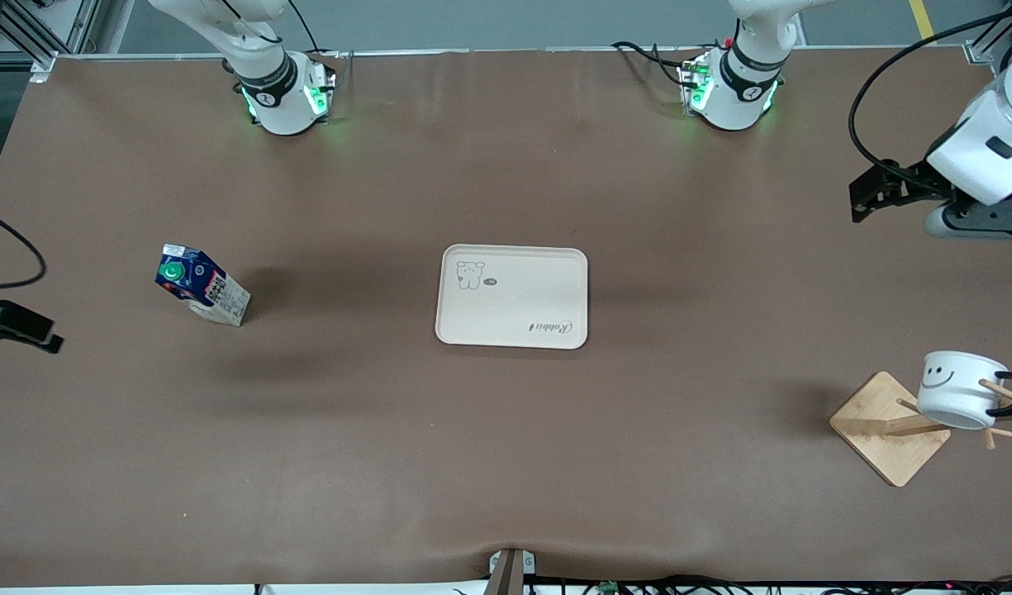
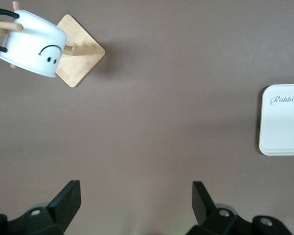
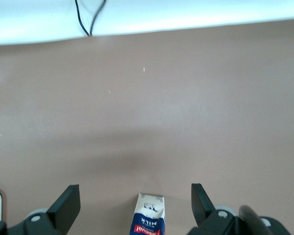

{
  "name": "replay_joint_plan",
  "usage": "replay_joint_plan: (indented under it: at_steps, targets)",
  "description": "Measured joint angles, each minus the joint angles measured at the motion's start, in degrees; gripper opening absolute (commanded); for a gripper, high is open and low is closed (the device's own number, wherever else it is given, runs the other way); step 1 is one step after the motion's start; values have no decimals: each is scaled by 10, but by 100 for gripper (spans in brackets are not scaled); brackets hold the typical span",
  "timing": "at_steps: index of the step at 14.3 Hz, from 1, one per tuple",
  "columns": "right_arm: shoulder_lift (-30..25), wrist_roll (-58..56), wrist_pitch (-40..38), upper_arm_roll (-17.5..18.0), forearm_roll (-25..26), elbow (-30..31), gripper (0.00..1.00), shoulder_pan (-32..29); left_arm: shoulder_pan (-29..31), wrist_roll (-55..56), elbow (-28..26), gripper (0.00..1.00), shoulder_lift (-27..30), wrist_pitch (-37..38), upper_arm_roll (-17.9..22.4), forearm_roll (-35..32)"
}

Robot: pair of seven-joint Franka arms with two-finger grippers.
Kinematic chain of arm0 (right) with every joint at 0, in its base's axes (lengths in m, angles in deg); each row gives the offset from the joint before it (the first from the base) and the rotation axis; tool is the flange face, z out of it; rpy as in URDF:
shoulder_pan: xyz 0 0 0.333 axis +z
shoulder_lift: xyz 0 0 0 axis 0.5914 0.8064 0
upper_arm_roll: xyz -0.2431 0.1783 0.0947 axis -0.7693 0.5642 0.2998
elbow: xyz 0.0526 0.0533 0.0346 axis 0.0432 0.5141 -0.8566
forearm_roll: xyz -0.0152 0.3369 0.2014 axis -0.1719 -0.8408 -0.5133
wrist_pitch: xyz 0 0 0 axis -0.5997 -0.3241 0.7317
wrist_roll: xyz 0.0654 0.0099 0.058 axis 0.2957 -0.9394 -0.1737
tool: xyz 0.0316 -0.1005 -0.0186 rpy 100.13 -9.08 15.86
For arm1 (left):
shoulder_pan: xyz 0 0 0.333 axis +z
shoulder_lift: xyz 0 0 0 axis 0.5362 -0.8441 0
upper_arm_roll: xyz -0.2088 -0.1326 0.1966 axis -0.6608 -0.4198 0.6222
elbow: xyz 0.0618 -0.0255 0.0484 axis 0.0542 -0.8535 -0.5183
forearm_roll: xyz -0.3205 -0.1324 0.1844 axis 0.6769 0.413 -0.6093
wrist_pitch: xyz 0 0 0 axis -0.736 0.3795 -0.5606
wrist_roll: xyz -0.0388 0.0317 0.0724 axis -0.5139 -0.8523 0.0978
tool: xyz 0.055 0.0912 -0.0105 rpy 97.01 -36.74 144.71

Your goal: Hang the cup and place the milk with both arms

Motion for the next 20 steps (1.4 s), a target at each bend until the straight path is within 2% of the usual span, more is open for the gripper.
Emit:
replay_joint_plan:
  at_steps: [2, 5, 6, 8, 10, 12, 14, 16, 20]
  targets:
    - [-5, -2, -21, 4, 0, -15, 100, 6, -46, 0, -23, 100, 17, -7, 45, 2]
    - [-39, 14, -128, 4, 2, -20, 100, 33, -87, 0, -66, 100, 45, -31, 96, 10]
    - [-63, 17, -158, 4, 4, -10, 100, 37, -95, 0, -75, 100, 52, -33, 111, 17]
    - [-126, 18, -176, 3, 4, 48, 100, 38, -108, 0, -88, 100, 64, -35, 136, 31]
    - [-184, 19, -171, 0, 5, 132, 100, 35, -115, 0, -101, 100, 75, -40, 145, 38]
    - [-207, 18, -150, -3, 5, 184, 100, 30, -124, 0, -109, 100, 82, -44, 145, 38]
    - [-209, 17, -138, 0, 8, 192, 100, 35, -137, 1, -115, 100, 87, -45, 147, 38]
    - [-210, 18, -137, 3, 19, 173, 100, 48, -146, 2, -117, 100, 90, -46, 150, 38]
    - [-212, 18, -190, 2, 23, 153, 100, 50, -159, 2, -117, 100, 93, -49, 174, 38]
